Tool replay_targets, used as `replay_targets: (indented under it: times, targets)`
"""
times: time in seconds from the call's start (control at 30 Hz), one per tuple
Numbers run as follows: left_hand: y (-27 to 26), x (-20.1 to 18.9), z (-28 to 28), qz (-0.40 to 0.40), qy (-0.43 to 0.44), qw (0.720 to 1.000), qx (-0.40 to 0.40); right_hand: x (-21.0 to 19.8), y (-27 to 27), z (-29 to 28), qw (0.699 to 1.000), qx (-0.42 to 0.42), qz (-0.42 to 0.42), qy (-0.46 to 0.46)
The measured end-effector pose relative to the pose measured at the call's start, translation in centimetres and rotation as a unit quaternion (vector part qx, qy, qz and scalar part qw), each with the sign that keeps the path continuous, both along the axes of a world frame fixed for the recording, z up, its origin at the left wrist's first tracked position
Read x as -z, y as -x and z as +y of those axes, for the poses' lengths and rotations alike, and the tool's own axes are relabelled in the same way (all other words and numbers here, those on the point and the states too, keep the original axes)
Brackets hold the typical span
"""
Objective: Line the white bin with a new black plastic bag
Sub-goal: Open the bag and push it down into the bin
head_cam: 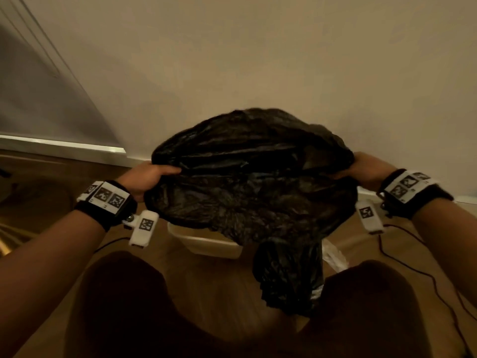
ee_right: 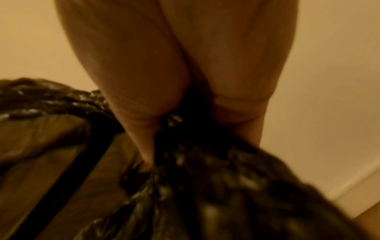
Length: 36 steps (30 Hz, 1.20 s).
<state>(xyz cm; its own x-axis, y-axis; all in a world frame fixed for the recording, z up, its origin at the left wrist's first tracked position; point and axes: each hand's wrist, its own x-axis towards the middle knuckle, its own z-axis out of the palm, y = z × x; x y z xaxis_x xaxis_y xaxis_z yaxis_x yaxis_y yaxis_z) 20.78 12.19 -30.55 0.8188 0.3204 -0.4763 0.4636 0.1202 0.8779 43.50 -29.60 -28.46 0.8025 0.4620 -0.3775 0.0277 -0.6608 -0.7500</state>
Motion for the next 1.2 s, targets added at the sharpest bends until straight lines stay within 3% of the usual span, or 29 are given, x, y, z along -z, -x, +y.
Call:
replay_targets:
  times: [0.27, 0.4, 0.6, 0.73, 0.9, 1.07, 1.2]
  targets:
    - [0.3, -0.8, 1.3, -0.030, 0.008, 0.997, -0.066, -1.0, -2.4, -3.0, 0.987, 0.073, -0.128, 0.059]
    - [0.2, -1.5, -0.5, -0.020, 0.023, 0.999, -0.022, -1.7, -0.8, -2.4, 0.992, 0.030, -0.073, -0.099]
    - [-0.4, -2.9, -3.1, -0.081, 0.045, 0.996, 0.007, -3.2, 1.6, 0.3, 0.992, 0.057, -0.093, -0.059]
    - [-0.5, -3.1, -4.2, -0.113, 0.081, 0.990, -0.014, -3.4, 3.7, 1.3, 0.971, 0.124, 0.079, -0.188]
    - [-0.2, -2.6, -7.4, -0.113, 0.109, 0.987, 0.038, -3.0, 6.4, 2.9, 0.975, -0.011, 0.110, -0.195]
    - [-0.5, -2.7, -11.2, -0.121, 0.119, 0.971, 0.171, -2.9, 9.8, 5.1, 0.955, -0.212, 0.059, -0.199]
    - [-1.1, -3.0, -13.1, -0.121, 0.137, 0.948, 0.261, -1.3, 11.8, 7.3, 0.952, -0.255, -0.020, -0.165]
